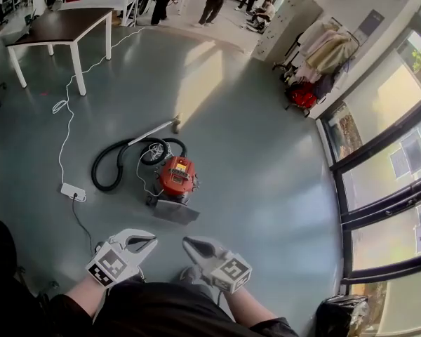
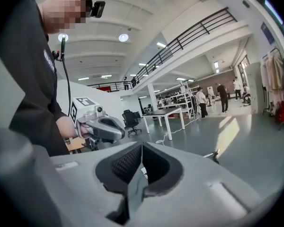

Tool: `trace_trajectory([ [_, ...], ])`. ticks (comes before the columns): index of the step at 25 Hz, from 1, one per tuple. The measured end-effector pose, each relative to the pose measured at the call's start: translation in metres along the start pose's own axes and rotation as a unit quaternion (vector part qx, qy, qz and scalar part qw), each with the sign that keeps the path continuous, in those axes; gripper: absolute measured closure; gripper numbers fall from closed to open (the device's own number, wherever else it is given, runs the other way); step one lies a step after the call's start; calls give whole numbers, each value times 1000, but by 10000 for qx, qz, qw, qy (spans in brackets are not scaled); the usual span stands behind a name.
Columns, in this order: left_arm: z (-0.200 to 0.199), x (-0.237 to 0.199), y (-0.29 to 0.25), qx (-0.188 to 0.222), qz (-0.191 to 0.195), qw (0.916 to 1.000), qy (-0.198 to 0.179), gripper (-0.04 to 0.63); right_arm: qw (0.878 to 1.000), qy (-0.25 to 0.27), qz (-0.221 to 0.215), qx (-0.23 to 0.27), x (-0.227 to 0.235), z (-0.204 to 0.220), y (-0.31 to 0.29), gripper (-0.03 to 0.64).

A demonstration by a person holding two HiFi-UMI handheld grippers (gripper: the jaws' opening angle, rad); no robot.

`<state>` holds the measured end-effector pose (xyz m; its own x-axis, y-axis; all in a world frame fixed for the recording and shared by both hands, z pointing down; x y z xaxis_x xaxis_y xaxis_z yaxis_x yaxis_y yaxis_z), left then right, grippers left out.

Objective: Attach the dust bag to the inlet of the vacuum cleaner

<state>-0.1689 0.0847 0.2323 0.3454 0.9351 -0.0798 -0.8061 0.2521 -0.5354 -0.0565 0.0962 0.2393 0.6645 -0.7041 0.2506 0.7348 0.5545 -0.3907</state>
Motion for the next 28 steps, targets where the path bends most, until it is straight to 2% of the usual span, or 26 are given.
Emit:
trace_trajectory([
  [1, -3, 4, 2, 52, -10, 10000, 3, 578, 9999, -91, -75, 113, -5, -4, 5, 621],
  [4, -13, 16, 4, 210, -75, 9997, 37, 578, 9983, -293, -300, 394, -17, -10, 19, 621],
  [7, -25, 36, -2, 328, -87, 9993, 152, 578, 9985, -105, -367, 386, -24, -6, 35, 621],
  [11, -40, 71, -26, 316, 18, 9995, 69, 578, 9975, 147, -353, 595, -23, -5, 70, 623],
  [15, -56, 91, -45, 380, 31, 9992, 86, 578, 9964, 104, -252, 807, -10, -8, 92, 623],
  [21, -40, 106, -52, 356, 41, 9987, 370, 578, 9957, -22, -289, 878, -9, 8, 98, 623],
  [24, -42, 108, -51, 324, -12, 9990, 301, 578, 9954, -80, -289, 912, -12, 9, 100, 623],
  [28, -42, 113, -49, 297, 30, 9993, 209, 578, 9966, 89, -262, 772, -18, 11, 98, 623],
])
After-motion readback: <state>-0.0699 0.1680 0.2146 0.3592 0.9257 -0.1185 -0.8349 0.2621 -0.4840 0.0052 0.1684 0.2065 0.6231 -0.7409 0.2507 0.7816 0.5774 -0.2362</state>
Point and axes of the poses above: the fingertips, and each gripper's own axes: y backward along the fingers, x to its right, z out of its underside, the point moved 3 cm from there along y, backward along the fingers, and after that the axes turned 8 degrees about -x, right-handed, at the moved point
